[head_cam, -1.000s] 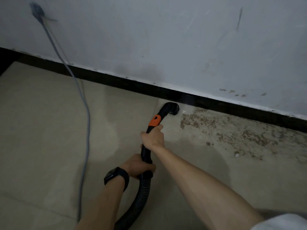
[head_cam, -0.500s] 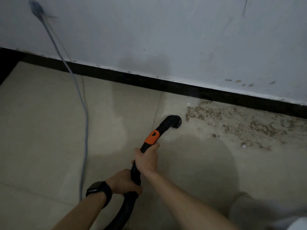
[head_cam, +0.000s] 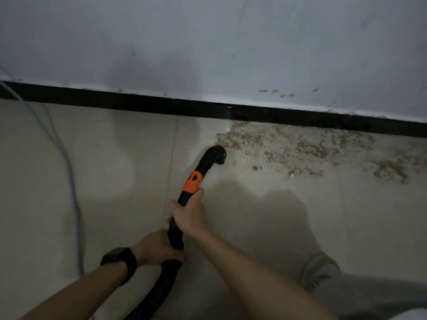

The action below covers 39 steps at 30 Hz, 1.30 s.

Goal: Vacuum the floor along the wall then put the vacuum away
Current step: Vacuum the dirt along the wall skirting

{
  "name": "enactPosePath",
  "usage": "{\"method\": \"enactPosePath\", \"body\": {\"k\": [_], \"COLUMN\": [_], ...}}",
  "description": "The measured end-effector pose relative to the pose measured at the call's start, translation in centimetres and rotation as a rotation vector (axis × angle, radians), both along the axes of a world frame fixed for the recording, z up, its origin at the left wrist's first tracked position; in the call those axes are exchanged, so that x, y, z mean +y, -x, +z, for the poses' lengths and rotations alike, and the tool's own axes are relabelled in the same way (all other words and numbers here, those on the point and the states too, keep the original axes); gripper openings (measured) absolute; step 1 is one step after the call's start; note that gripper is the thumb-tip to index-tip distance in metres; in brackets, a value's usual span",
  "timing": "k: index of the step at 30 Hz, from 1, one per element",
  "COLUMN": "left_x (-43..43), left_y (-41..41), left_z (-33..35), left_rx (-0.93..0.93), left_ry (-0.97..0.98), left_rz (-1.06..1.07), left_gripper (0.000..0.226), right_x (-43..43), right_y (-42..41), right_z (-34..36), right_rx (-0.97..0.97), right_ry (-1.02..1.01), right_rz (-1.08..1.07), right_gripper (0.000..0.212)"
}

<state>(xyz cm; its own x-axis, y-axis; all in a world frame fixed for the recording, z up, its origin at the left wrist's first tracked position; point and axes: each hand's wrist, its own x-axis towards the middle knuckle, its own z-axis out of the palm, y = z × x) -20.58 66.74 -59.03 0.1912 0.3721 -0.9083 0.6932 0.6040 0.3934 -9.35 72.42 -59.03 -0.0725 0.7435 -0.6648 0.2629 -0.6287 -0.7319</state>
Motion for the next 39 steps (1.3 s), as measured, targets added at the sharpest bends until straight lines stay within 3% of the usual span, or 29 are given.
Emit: {"method": "enactPosePath", "body": {"k": [6,20,32,39], "left_x": [2.6,5.1,7.3,8.1], "left_y": [-2.0,-3.7,-5.3,-6.6], "left_z": [0.6,2.0,0.7,1.6], "left_rx": [0.063,0.205,0.152,0.09], "left_ry": [-0.069,-0.15,-0.164,-0.137], "left_rz": [0.104,0.132,0.326,0.438], "left_gripper": [0.027,0.041,0.032,0.023], "right_x": [3.5,7.4,10.1,11.4], "right_y": [-1.1,-2.3,-1.2,-1.7], "right_z": [0.5,2.1,0.8,1.1], "right_rx": [0.039,0.13,-0.163,-0.296], "right_ry": [0.033,0.071,0.003,0.0], "right_rz": [0.031,0.093,0.193,0.229], "right_gripper": [0.041,0.05,0.07,0.07]}}
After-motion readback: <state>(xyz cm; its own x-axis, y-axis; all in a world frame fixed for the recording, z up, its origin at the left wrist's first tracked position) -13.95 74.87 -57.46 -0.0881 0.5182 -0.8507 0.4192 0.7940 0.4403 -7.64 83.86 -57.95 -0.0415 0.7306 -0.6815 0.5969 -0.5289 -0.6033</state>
